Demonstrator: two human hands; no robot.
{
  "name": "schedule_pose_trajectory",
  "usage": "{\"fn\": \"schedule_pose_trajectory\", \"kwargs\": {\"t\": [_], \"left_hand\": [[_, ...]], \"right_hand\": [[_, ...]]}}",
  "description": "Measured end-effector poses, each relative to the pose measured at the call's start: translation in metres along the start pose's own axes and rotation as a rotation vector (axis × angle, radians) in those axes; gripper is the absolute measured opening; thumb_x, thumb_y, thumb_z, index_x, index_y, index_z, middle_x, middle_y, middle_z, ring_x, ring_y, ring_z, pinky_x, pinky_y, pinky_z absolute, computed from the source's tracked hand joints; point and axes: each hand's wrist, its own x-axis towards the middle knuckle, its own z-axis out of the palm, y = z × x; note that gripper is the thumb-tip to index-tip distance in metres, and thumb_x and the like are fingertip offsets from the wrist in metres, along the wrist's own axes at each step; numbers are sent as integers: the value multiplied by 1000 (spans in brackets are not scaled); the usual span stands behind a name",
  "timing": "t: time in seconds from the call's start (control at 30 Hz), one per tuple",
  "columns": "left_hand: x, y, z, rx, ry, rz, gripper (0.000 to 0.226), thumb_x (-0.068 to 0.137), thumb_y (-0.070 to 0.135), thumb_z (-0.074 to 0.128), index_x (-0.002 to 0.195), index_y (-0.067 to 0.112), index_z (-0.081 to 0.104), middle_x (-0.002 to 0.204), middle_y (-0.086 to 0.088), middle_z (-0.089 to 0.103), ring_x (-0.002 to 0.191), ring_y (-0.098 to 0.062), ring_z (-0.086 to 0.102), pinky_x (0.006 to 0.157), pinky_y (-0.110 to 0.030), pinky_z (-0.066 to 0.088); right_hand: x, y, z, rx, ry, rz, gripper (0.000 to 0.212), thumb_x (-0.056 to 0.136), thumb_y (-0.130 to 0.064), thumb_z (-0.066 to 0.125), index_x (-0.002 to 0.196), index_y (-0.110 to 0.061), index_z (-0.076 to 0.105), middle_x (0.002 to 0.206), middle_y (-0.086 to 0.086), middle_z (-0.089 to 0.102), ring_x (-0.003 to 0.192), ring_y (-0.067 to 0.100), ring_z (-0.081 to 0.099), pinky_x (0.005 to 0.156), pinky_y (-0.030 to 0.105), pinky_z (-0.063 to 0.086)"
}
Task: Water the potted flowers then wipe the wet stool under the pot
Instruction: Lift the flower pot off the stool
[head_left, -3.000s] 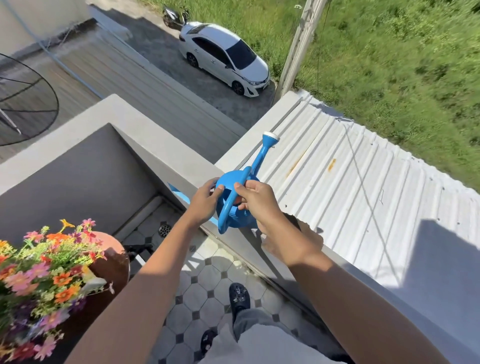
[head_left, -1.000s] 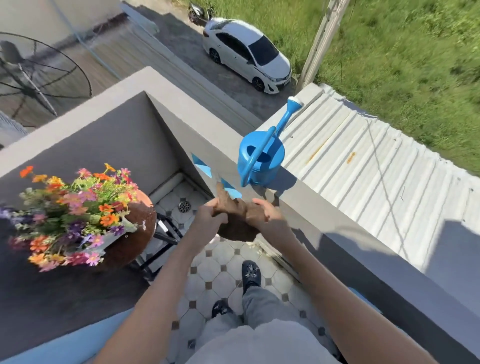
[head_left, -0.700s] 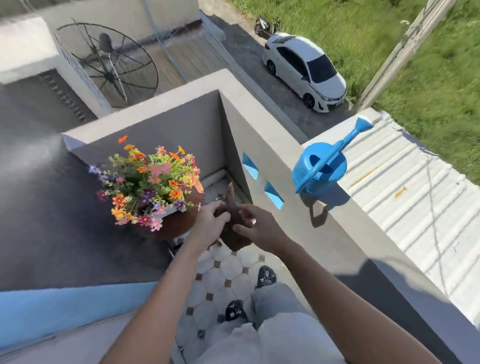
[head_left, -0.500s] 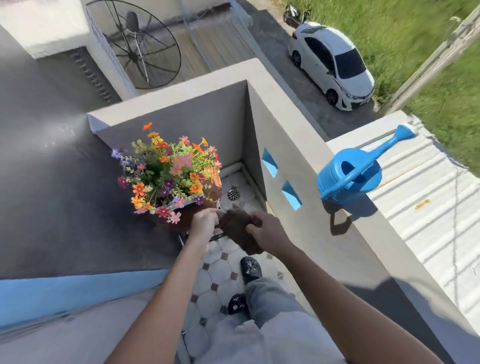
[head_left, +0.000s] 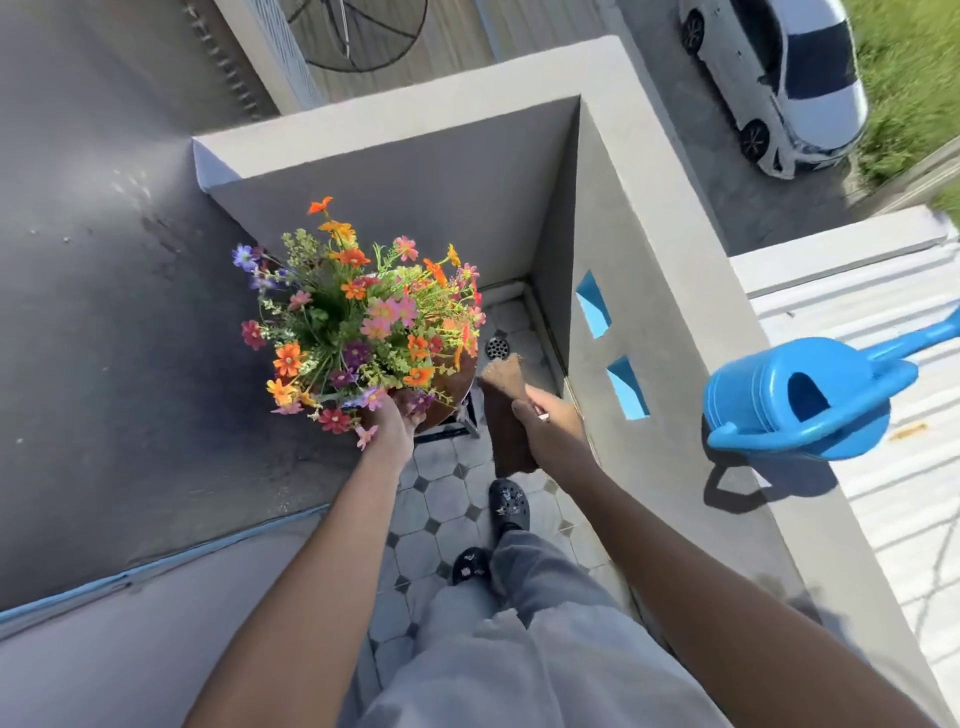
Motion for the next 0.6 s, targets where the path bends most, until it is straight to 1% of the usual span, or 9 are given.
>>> {"fn": "schedule_pose_trajectory", "kwargs": {"t": [0.07, 0.13, 0.2, 0.23, 0.3, 0.4, 0.5, 0.57, 0.6], "left_hand": [[4, 1, 3, -6, 9, -22, 34, 109, 23, 25, 101, 11, 57, 68, -1, 49, 61, -12, 41, 66, -22, 50], [3, 3, 7, 16, 16, -29, 42, 108, 25, 28, 135, 1, 49, 85, -5, 56, 73, -16, 54, 94, -29, 48], [2, 3, 10, 8, 28, -21, 42, 108, 25, 29, 136, 0, 48, 113, -15, 62, 99, -28, 62, 104, -34, 42], [2, 4, 10, 2, 29, -20, 36, 108, 24, 29, 122, 1, 55, 110, -18, 61, 97, -29, 62, 105, -34, 43], [-1, 7, 10, -9, 39, -21, 31, 108, 19, 29, 100, 5, 55, 80, -11, 51, 69, -17, 51, 82, -25, 49], [-8, 15, 1, -32, 50, -3, 27, 108, 17, 29, 122, 9, 51, 88, -9, 58, 72, -17, 61, 67, -19, 50], [-23, 31, -9, -7, 8, 81, 33, 103, 5, 26, 76, 14, 43, 46, -1, 50, 29, -4, 46, 32, -14, 28], [-34, 43, -13, 25, -26, 133, 34, 97, -1, 15, 73, 16, 34, 44, -2, 47, 25, -3, 37, 30, -16, 19], [-41, 48, -15, 24, -46, 151, 33, 94, -1, 12, 75, 16, 32, 55, -6, 46, 26, -4, 35, 31, -15, 18]], "right_hand": [[7, -3, 5, 26, -37, -10, 25, 97, -27, 50, 98, -6, 65, 78, 13, 64, 64, 14, 61, 51, 21, 50], [11, -8, 8, 43, -77, -40, 27, 97, -28, 49, 96, -5, 64, 77, 10, 62, 67, 16, 59, 54, 26, 48], [14, -13, 9, 70, -109, -61, 34, 97, -34, 50, 92, -3, 62, 74, 6, 59, 68, 15, 55, 58, 28, 42], [15, -16, 10, 92, -121, -69, 41, 97, -40, 50, 93, -1, 61, 74, 6, 57, 69, 14, 53, 59, 27, 40], [16, -20, 11, 141, -135, -79, 55, 95, -49, 51, 98, 6, 59, 77, 8, 55, 70, 14, 50, 61, 28, 39], [16, -23, 13, 168, -124, -103, 57, 94, -50, 53, 104, 6, 61, 82, 19, 59, 74, 13, 52, 66, 30, 42], [13, -28, 15, 249, -102, -103, 31, 94, -42, 60, 104, -15, 72, 103, 12, 75, 87, 10, 65, 88, 42, 56], [10, -38, 19, 287, -83, -109, 32, 96, -39, 60, 118, -19, 70, 111, 4, 75, 103, 11, 68, 98, 47, 54], [12, -41, 20, 294, -41, -127, 32, 97, -32, 59, 124, -15, 68, 117, 0, 73, 109, 13, 66, 100, 40, 54]]}}
